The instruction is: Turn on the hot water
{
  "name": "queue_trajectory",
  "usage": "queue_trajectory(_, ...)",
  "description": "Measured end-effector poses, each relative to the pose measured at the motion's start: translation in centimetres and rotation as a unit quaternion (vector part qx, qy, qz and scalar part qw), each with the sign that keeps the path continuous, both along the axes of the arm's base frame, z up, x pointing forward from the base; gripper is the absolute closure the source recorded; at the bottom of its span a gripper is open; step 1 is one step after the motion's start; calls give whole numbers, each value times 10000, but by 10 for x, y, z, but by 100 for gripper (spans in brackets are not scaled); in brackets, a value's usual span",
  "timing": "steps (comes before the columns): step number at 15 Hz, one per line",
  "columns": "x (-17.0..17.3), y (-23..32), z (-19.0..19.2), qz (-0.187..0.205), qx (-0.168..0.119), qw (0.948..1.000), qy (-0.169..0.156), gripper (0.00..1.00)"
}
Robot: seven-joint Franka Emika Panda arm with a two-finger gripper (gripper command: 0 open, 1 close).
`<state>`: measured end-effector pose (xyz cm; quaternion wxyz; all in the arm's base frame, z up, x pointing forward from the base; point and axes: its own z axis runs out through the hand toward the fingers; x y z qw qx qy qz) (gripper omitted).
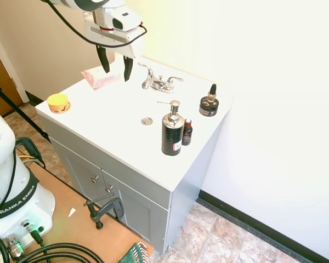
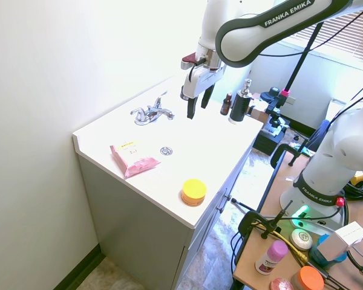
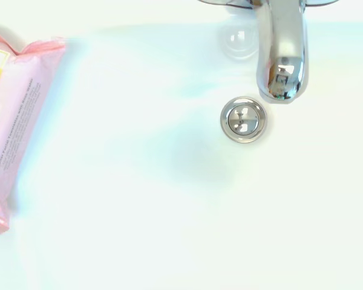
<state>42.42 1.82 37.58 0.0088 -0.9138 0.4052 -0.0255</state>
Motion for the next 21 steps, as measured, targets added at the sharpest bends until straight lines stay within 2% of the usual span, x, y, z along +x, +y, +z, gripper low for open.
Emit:
queue_trajectory(2, 1, -1, 0, -80, -24, 10000, -12, 0)
queue_trajectory(3, 4, 0, 1, -256, -99, 9996, -56, 0)
queue_trajectory(7, 43, 26, 0, -816, -469, 9942, -515, 0)
queue_trajectory(11, 89, 51, -16, -1057, -907, 9809, -1359, 0)
queue_trajectory(15, 134, 80, -26, -1122, -999, 9679, -2013, 0)
queue_trajectory(21, 173, 79, -60, -1090, -1135, 9663, -2038, 0)
